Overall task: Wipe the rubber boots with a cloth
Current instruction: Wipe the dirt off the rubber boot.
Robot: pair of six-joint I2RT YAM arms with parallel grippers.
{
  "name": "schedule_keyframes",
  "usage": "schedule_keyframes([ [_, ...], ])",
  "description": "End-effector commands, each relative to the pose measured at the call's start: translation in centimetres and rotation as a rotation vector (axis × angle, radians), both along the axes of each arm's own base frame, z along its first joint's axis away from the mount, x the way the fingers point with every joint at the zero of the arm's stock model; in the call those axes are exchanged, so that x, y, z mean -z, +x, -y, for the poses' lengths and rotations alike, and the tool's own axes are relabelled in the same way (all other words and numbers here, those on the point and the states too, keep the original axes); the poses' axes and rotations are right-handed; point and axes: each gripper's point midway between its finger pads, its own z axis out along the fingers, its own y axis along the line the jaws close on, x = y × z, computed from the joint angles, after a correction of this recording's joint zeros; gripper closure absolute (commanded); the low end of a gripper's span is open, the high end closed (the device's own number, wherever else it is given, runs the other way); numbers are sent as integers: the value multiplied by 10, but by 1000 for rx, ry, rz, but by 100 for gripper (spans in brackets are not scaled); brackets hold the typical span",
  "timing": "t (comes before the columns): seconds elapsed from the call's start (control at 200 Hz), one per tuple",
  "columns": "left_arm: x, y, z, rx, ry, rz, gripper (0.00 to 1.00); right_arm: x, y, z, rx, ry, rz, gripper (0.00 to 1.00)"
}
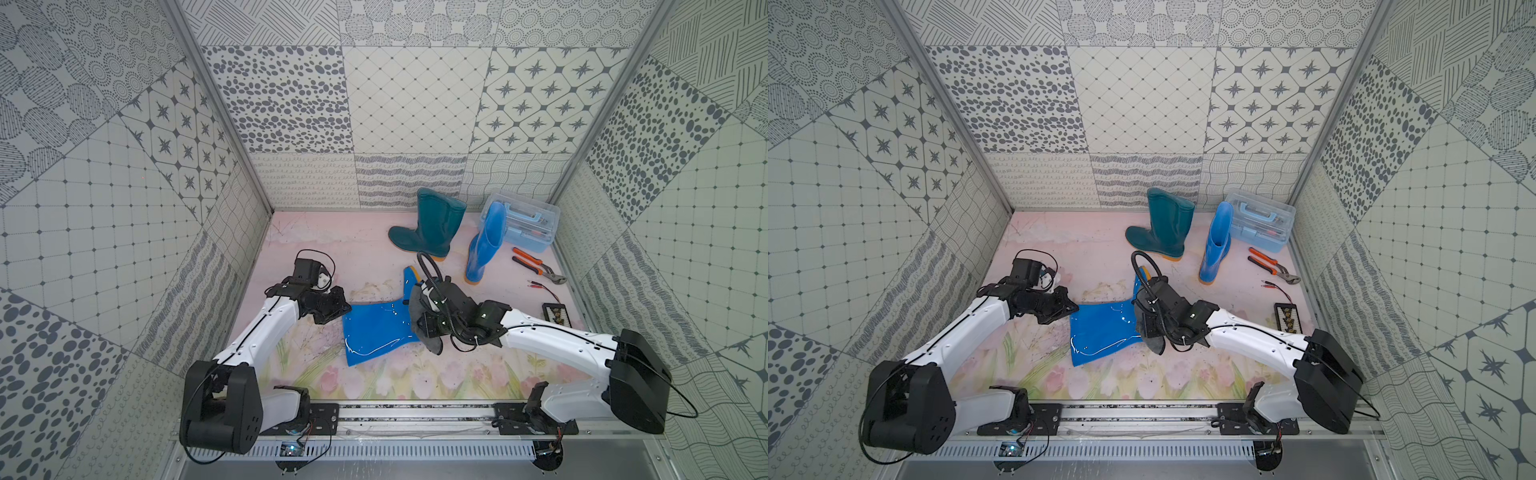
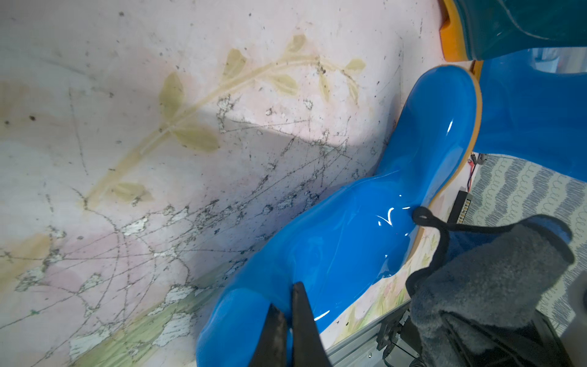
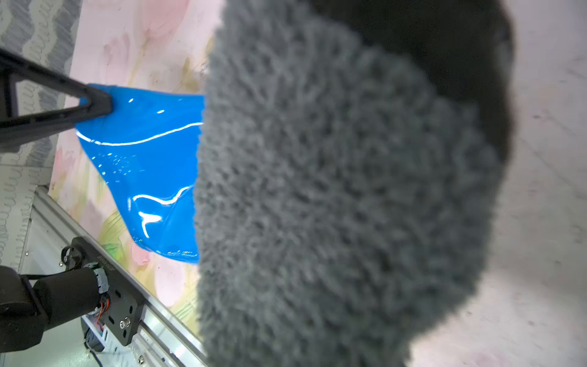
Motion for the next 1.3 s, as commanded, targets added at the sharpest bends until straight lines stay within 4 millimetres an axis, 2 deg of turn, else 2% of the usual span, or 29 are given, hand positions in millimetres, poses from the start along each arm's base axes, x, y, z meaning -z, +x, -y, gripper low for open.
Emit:
schedule_keyframes([
  [0.0,5,-3,0,45,21,-41,100,-13,2,-47,-48,100,15,100],
  [0.065,5,-1,-3,45,41,-51,100,-14,7,-53,-49,85,9,100],
  [0.215,-4,7,-2,44,39,-63,100,-26,30,-48,-46,64,48,98],
  [0.3,-5,11,-2,47,43,-48,100,-11,35,-44,-52,21,42,98],
  [0.405,3,12,-4,54,66,-62,100,18,33,-40,-49,-28,-1,99],
  [0.535,13,9,-5,53,67,-74,100,21,45,-39,-42,-47,16,99],
  [0.65,21,5,-4,45,61,-88,100,13,72,-22,9,-95,47,99],
  [0.725,23,3,-5,40,58,-88,100,12,77,-6,33,-129,79,100],
  [0.785,24,1,-5,39,58,-87,100,19,68,6,23,-151,86,100],
  [0.96,31,-4,-6,33,64,-93,100,46,2,32,-46,-174,66,100],
  [1.09,38,-6,-7,29,66,-107,100,59,-34,55,-55,-229,63,100],
  [1.195,43,-9,-6,24,56,-118,100,66,-55,53,-91,-214,63,100],
  [1.296,46,-12,-6,21,52,-120,100,82,-69,42,-150,-207,78,100],
])
